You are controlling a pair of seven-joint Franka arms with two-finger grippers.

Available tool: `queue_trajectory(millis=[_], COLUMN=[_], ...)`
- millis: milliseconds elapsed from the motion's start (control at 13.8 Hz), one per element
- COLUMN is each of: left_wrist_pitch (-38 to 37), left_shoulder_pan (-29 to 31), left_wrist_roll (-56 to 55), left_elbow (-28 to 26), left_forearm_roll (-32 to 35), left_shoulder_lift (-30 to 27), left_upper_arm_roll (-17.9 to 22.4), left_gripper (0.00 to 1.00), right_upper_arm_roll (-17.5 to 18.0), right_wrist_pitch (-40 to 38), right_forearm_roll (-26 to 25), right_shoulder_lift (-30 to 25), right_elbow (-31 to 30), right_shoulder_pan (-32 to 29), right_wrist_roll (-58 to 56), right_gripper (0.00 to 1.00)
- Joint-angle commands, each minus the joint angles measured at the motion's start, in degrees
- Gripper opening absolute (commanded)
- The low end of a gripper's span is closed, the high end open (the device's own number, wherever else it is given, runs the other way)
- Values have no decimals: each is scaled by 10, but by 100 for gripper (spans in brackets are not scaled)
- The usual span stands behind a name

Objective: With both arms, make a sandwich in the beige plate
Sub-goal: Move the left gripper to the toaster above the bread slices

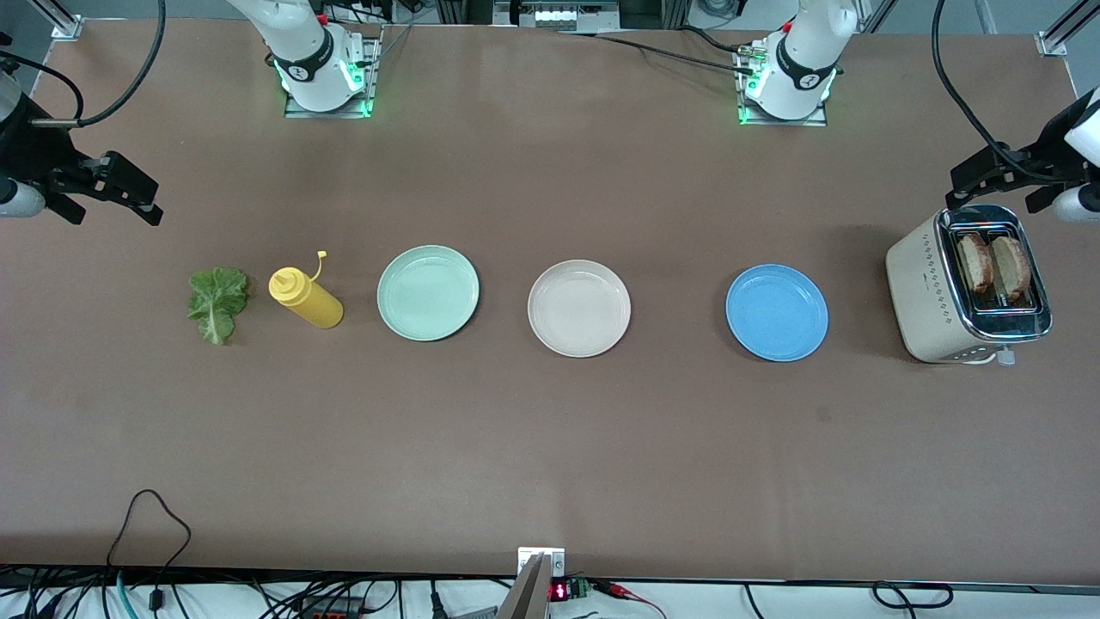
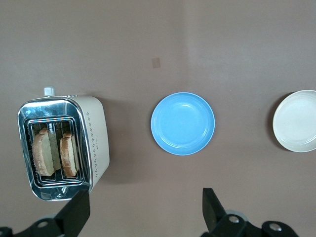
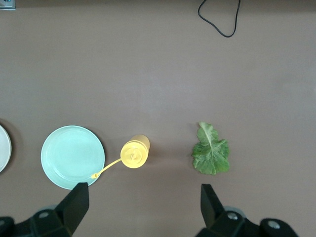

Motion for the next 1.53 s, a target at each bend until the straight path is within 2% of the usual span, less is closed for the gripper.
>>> queue_trajectory(millis=[0,291,654,872,1018,1236,1381,1454], left_wrist_pitch=[-10,-12,-51,-70,-69,-59,11,59], left_shoulder_pan=[-1,-1,-2,-2,7,35,45,73], left_wrist_roll=[-8,-10,-11,-5,3,19,31,49], left_elbow=[-1,1,3,7,7,-24,-86,-121], left_forearm_roll=[-5,-4,0,57,72,121,145,145], left_shoulder_lift=[-13,-11,3,16,23,37,31,27], left_upper_arm_roll=[2,1,7,8,10,10,10,9], left_gripper=[100,100,100,100,100,100,100,100], right_upper_arm_roll=[4,4,4,4,4,4,4,4], right_wrist_pitch=[0,0,0,0,0,0,0,0], right_forearm_roll=[-1,-1,-1,-1,-1,-1,-1,-1], right_shoulder_lift=[-16,-16,-16,-16,-16,-17,-16,-16], right_elbow=[-13,-13,-14,-13,-14,-14,-14,-14], right_shoulder_pan=[-1,-2,-1,-1,-1,-1,-1,-2], right_wrist_roll=[7,7,7,7,7,7,7,7], right_gripper=[100,100,100,100,100,100,100,100])
